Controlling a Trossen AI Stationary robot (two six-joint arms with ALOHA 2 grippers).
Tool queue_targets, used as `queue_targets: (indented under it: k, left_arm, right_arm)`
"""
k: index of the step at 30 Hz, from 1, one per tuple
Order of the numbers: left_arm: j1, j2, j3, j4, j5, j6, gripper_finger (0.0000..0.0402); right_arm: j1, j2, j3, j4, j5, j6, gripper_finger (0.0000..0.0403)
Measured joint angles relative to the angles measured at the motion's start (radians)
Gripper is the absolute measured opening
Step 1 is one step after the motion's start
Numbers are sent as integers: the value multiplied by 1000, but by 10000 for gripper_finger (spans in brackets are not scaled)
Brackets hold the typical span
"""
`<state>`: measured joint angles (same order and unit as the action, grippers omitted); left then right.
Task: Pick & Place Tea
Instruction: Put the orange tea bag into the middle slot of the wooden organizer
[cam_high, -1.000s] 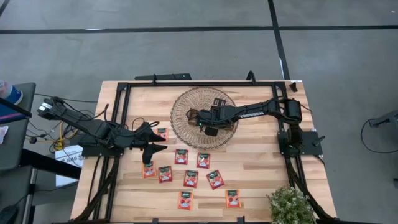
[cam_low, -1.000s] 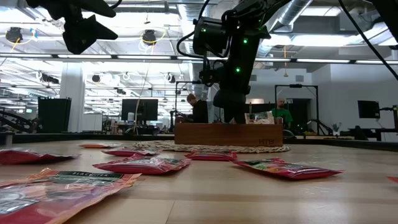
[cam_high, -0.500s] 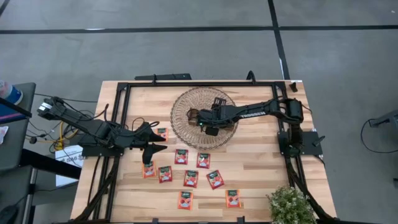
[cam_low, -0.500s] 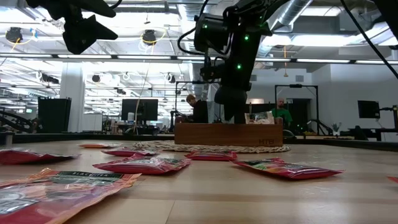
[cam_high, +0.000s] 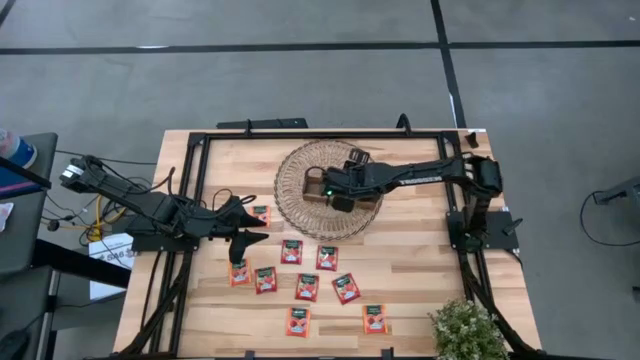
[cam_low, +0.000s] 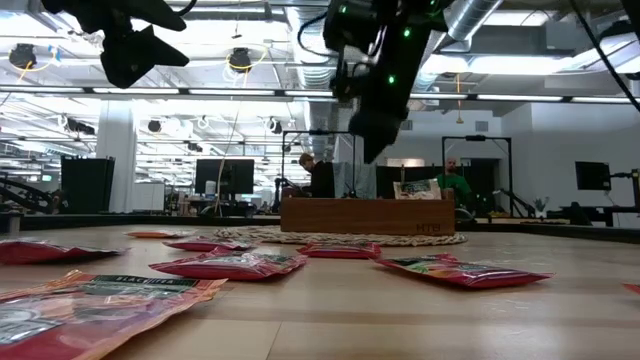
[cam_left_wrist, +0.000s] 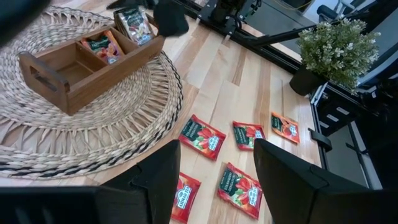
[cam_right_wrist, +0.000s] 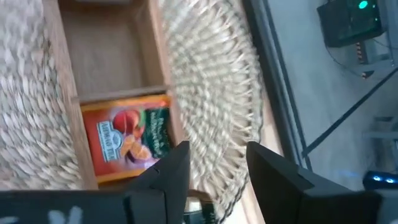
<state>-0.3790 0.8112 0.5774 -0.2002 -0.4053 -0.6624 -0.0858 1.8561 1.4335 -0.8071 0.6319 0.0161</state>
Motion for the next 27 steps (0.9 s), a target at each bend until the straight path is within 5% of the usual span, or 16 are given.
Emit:
queue_targets:
  k: [10,13,20,27]
  left_arm:
    - [0,0,0,-10,-3,4,196]
    - [0,0,0,-18,-10,3,196]
    - [0,0,0,-66,-39,3,196]
    - [0,1,0,-88,-47,-1,196]
  right_arm:
    - [71,-219,14,-135,-72,85,119]
    - [119,-286,14,-182,-224,96,119]
    - [256,-343,13,-269,-785,123,118]
    - [466,-253,-6,-256,-904,167,118]
